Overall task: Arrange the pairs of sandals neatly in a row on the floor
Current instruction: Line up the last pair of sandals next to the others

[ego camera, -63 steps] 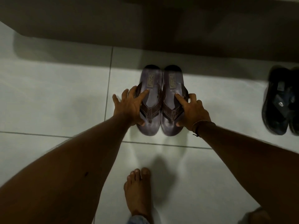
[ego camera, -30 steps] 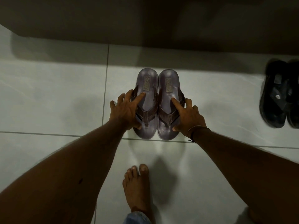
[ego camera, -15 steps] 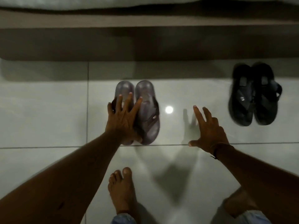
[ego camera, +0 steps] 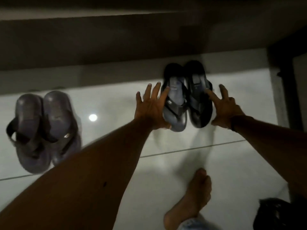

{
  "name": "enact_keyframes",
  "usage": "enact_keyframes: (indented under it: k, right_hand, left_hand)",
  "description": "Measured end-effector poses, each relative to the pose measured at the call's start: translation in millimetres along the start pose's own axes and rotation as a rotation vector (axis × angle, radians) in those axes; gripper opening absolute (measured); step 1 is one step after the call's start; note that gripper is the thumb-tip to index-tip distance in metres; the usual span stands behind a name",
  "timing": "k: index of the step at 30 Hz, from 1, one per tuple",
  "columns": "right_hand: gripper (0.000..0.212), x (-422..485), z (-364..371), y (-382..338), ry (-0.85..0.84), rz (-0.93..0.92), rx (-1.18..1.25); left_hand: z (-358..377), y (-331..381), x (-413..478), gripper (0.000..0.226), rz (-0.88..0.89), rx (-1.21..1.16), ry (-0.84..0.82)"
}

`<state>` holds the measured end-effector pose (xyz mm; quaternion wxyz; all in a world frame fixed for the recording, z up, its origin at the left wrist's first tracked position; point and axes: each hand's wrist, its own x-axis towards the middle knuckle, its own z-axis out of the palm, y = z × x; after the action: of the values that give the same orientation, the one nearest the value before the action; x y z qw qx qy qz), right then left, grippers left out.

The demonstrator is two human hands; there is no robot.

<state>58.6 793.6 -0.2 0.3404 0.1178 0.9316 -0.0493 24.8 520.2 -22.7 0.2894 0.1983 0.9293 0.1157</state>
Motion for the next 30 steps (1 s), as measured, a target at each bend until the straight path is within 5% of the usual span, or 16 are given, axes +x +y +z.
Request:
enact_keyframes:
  k: [8,30]
  right_hand:
    - [0.133,46,12,-8,0.025,-0.075,0.237]
    - [0.132,-17,71,-27,0.053,-0.162,0.196]
  left_hand:
    - [18,21,42,0.145,-0.047,0.092,-0.043]
    - [58,0,-37,0.142,-0.066,0.005,-0.039]
